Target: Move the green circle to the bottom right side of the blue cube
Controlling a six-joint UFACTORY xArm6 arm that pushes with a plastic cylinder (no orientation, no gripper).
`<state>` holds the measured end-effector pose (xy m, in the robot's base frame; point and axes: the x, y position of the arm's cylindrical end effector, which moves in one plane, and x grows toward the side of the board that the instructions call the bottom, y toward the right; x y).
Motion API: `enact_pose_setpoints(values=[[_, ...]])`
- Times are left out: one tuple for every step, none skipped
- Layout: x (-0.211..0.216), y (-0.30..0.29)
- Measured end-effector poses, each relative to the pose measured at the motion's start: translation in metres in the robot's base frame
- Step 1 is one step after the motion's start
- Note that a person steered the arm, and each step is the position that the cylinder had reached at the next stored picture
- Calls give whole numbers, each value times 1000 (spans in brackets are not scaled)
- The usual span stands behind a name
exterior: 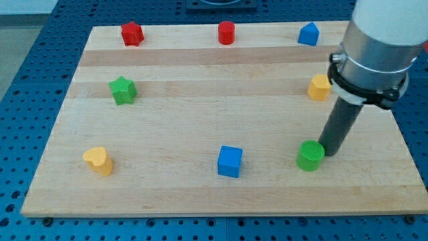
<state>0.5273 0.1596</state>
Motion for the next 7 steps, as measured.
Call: enact_pose_setpoints(values=[[17, -12], [30, -36], [35, -62], [42, -81], [44, -83], [24, -82], [-6, -104]])
